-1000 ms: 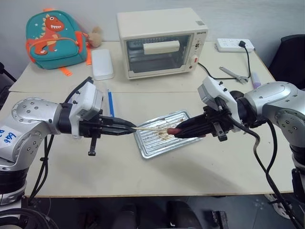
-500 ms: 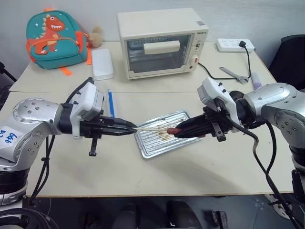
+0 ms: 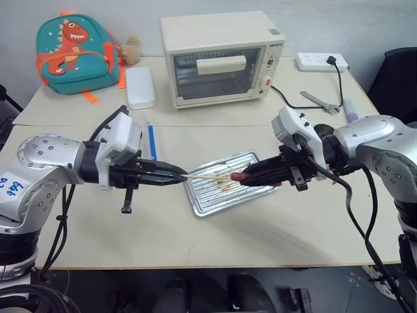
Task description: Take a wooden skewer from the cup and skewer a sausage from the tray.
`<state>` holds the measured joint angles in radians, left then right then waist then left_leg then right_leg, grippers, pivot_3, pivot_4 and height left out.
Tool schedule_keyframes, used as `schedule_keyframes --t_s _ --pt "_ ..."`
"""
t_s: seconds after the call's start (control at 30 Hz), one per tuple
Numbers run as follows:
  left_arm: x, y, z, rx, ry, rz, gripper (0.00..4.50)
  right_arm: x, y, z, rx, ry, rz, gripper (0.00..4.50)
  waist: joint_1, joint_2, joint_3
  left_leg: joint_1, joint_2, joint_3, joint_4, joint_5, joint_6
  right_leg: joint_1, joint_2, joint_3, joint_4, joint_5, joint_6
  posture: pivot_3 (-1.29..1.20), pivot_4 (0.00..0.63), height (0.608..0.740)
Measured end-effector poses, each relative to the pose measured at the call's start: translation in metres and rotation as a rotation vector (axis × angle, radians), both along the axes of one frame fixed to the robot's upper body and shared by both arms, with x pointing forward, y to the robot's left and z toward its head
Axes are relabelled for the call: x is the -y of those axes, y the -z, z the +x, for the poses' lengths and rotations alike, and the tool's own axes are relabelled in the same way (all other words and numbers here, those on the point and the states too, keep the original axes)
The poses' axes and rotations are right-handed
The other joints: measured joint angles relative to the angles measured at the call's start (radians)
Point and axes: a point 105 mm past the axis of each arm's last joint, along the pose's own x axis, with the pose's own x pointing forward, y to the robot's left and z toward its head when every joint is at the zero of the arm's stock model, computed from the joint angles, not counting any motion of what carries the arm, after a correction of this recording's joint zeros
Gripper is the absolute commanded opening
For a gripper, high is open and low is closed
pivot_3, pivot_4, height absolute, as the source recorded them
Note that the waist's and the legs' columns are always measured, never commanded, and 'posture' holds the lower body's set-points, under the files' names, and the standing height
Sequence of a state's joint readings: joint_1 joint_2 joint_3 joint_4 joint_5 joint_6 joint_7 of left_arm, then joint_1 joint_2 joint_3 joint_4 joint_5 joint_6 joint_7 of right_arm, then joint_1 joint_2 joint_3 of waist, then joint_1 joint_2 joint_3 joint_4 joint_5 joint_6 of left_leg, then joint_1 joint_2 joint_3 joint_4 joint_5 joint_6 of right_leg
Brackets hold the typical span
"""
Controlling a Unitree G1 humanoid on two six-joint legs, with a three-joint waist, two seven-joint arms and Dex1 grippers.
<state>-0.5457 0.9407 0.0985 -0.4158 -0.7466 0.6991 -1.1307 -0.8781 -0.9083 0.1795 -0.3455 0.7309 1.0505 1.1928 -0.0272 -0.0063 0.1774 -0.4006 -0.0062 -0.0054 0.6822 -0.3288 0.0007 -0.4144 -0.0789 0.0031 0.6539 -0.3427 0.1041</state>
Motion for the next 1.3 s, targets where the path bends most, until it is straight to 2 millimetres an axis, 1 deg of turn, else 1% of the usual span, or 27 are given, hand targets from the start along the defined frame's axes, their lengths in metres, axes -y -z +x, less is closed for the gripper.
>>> schedule_keyframes --t_s 0.2,0.57,0.97,1.3 --pt "0.0014 -0.0047 -0.0005 0.019 0.012 0.001 0.00 0.0004 0.0002 0.0005 0.003 0.002 -0.002 0.63 0.001 0.000 0.000 0.000 0.000 0.000 0.000 0.000 0.000 0.000 0.000 0.000 0.000 0.000 0.000 0.00 0.150 0.740" --pt "-0.0043 -0.0036 0.0044 0.012 -0.004 0.002 0.00 0.0007 0.0006 -0.0005 -0.012 0.001 0.000 0.63 0.000 0.000 0.000 0.000 0.000 0.000 0.000 0.000 0.000 0.000 0.000 0.000 0.000 0.000 0.000 0.00 0.150 0.740" --pt "-0.0041 -0.0033 0.0046 0.016 -0.005 0.004 0.00 0.0026 -0.0046 -0.0006 -0.018 0.015 0.023 0.63 0.000 0.000 0.000 0.000 0.000 0.000 0.001 0.000 0.000 0.000 0.000 0.000 0.001 0.000 0.000 0.00 0.150 0.740" --pt "-0.0015 -0.0051 0.0051 0.027 0.005 0.004 0.00 -0.0017 -0.0045 -0.0041 -0.055 0.006 0.037 0.63 0.000 0.000 0.000 0.000 0.000 0.000 0.001 0.000 0.000 0.000 0.000 0.000 0.001 0.000 0.000 0.00 0.150 0.740"
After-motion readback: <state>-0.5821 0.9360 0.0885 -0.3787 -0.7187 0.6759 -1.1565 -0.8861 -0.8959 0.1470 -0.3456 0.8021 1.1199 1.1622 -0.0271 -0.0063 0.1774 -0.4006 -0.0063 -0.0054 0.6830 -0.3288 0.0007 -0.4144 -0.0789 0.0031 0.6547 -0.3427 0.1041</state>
